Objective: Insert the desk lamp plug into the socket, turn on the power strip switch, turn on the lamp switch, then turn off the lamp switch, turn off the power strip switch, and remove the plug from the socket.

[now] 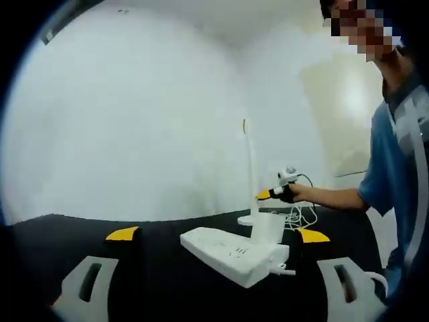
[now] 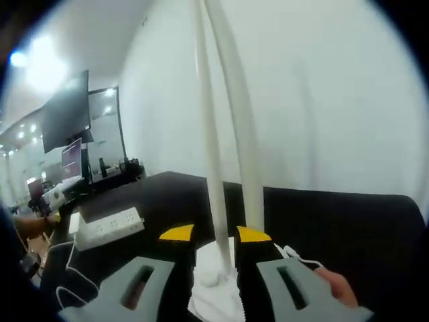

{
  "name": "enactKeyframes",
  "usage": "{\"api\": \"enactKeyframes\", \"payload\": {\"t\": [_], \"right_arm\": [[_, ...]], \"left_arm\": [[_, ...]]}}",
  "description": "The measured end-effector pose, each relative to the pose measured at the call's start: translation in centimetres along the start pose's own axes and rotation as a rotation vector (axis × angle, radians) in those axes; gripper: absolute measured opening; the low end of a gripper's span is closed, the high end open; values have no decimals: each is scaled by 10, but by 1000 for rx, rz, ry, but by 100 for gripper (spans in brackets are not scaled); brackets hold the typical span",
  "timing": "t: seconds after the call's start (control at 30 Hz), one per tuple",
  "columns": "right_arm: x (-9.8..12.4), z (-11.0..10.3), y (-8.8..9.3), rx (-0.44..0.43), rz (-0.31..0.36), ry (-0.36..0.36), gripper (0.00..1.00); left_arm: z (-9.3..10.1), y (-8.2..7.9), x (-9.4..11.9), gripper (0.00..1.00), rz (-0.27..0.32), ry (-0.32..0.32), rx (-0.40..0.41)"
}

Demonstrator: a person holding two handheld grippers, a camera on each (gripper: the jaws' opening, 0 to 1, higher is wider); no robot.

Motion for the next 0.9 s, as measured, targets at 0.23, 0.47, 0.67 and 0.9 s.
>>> {"api": "enactKeyframes", "payload": {"t": [0.23, 0.47, 0.67, 0.9], "right_arm": [[-2, -1, -1, 3, -3, -6, 24], [-11, -2, -7, 22, -11, -27, 24], [-14, 3, -8, 39, -22, -30, 22], [-20, 11, -7, 46, -27, -26, 13]], "left_arm": [[6, -13, -10, 89, -90, 59, -76], [8, -18, -13, 89, -136, 55, -97], [12, -23, -15, 89, -180, 44, -122], [16, -26, -16, 89, -243, 21, -184]]}}
Point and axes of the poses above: the point that each gripper's makers call its tool centre point, and the gripper's own axes: x roughly backward along the fingers, z roughly to its right, y roughly out of its underside, the point moved 10 cm from there along x, roughly backward along the fingers, and after that the axes turned 13 degrees about x, right-handed, at the moved point
